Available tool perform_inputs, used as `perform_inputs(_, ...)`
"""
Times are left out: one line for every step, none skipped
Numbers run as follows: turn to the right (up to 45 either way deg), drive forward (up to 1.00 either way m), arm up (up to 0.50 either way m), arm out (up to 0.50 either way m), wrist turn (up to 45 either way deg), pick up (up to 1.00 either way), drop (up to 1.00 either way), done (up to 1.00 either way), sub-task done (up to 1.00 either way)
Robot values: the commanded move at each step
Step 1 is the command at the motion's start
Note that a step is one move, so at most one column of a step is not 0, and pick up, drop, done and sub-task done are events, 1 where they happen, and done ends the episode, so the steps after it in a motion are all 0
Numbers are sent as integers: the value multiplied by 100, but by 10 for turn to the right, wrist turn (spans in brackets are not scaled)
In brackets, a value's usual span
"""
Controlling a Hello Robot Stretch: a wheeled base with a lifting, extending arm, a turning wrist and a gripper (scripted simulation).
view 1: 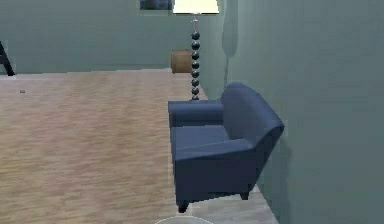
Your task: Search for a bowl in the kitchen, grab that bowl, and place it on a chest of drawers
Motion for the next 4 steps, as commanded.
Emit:
perform_inputs(0,0,0,30,0,0,0,0,0)
perform_inputs(0,0,0,0,450,0,0,0,0)
perform_inputs(0,0,0,0,450,0,0,0,0)
perform_inputs(0,0,0,0,450,0,0,0,0)
